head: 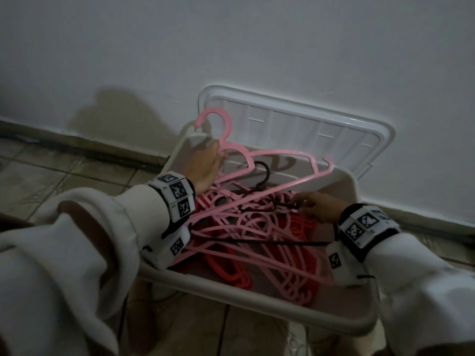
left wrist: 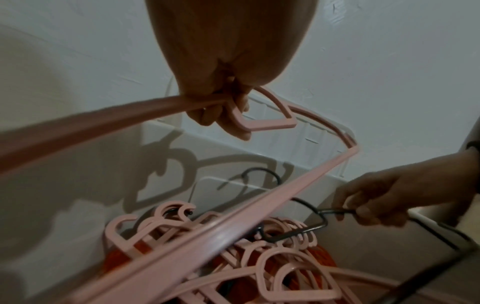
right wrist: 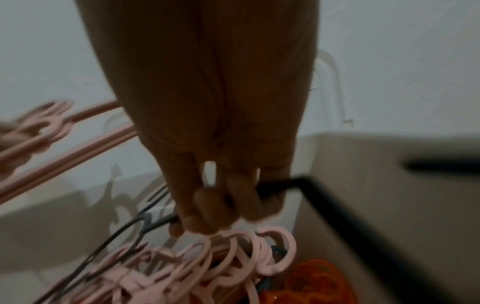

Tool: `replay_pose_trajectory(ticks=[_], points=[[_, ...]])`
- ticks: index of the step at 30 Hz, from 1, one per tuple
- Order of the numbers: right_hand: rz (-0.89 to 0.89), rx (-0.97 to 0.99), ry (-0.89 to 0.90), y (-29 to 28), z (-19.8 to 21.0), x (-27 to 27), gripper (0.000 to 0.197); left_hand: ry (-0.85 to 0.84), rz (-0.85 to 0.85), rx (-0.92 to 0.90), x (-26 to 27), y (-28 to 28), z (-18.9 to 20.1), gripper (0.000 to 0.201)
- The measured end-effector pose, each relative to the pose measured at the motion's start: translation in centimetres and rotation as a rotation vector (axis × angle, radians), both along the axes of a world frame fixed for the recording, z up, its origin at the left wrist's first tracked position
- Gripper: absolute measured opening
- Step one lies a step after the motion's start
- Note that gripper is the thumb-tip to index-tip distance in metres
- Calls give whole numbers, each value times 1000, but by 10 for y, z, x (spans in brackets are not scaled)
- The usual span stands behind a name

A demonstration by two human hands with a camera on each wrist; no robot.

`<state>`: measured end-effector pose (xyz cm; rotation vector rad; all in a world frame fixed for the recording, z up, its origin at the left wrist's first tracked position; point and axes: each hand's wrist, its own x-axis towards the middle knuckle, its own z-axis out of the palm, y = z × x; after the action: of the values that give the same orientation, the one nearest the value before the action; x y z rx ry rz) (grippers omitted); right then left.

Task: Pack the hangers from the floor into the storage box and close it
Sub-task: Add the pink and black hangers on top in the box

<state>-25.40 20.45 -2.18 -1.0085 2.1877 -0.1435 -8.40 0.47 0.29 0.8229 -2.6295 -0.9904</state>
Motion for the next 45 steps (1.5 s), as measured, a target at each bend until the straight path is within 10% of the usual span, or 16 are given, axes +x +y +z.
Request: replay_pose_trajectory(ticks=[6,30,41,45], points=[[-300,-338,-213,25,15,-16,15,31,-172,76,-1,11,4,29],[-305,-464,-530,39,39,-16,24,14,-324,-45,-23,50,4,18],[-297,-838,116,22,49,-22,19,-83,10,31,-24,34,-7,28],[-197,-674,139,18,49,-8,26,-63,121,39,-19,27,-5,27]])
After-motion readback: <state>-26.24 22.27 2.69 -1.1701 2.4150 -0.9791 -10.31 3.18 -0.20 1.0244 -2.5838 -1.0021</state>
